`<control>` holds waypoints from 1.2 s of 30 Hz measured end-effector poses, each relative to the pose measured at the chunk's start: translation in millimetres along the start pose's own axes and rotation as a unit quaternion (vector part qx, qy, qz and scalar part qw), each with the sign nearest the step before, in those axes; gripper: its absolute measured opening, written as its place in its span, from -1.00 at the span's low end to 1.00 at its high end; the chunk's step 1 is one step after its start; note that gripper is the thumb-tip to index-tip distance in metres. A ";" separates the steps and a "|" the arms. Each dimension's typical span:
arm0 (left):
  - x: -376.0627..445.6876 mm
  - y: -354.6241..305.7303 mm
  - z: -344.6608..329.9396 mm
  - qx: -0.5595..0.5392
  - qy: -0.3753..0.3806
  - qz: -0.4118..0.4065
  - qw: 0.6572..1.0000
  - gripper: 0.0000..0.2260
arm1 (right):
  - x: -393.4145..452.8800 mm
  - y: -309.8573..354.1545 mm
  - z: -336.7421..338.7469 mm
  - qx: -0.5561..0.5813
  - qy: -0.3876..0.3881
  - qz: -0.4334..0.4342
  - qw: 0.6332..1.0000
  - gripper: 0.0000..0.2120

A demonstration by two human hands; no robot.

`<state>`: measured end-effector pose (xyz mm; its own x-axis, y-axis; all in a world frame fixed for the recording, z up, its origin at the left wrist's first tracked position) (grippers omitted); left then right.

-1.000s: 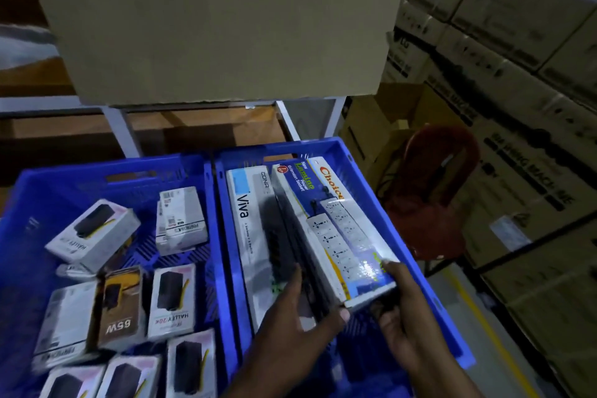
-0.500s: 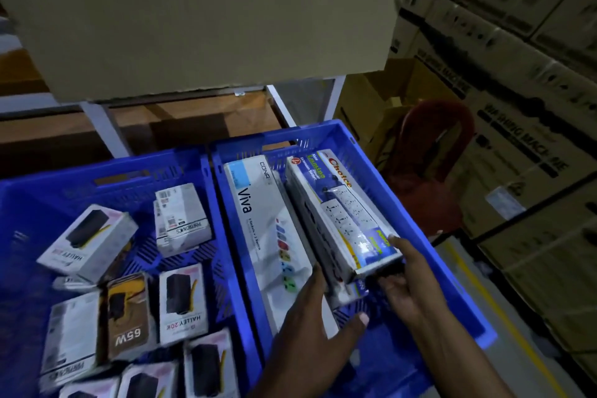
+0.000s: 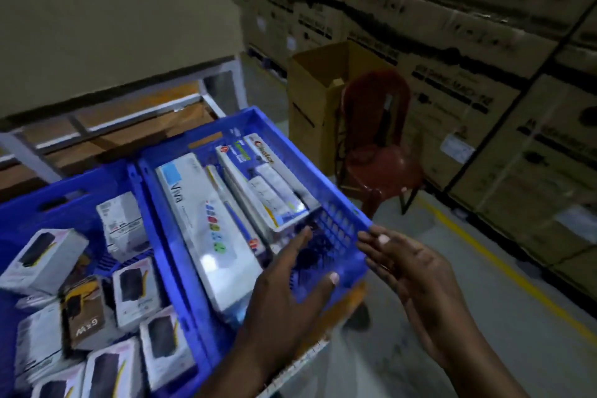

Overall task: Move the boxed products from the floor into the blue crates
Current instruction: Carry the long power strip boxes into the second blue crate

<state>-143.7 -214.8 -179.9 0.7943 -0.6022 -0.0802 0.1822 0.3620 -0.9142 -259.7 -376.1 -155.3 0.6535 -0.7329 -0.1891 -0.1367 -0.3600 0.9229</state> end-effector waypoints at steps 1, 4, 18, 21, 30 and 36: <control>-10.6 -9.1 -15.0 -0.003 0.011 -0.012 1.000 -0.35 | -11.7 3.9 20.7 -0.011 -0.010 0.009 1.000 -0.61; -43.4 -29.6 -68.7 -0.003 0.070 -0.025 0.997 -0.50 | -45.2 7.9 95.0 -0.081 -0.055 0.044 0.994 -0.72; -167.2 3.0 -354.9 0.236 0.370 -0.014 0.898 -0.63 | -263.6 -56.6 469.0 -0.491 -0.135 -0.041 0.860 -0.65; -188.8 5.2 -407.0 0.264 0.435 -0.033 0.860 -0.75 | -310.9 -72.8 515.0 -0.456 -0.224 -0.069 0.859 -0.60; -235.4 -17.4 -621.9 0.319 0.589 -0.094 0.737 -0.74 | -423.5 -115.2 626.4 -0.291 -0.490 -0.177 0.802 -0.60; -257.5 -36.9 -767.6 0.331 0.639 -0.088 0.689 -0.74 | -470.7 -128.6 702.3 -0.243 -0.560 -0.241 0.755 -0.53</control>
<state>-799.8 -619.3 -430.4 -0.3560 -0.6597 -0.6619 0.7706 0.1934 -0.6072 -1072.7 -390.2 -420.6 -0.5351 -0.7116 -0.4553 0.3835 -0.6849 0.6196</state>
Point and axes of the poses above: each hand's wrist, its own x-axis towards the middle knuckle, its own z-axis out of the back of the hand, y = z × x, the point moved 4 cm from there along x, towards the middle knuckle, and after that the axes turned 8 degrees about z, right-handed, at the moved point
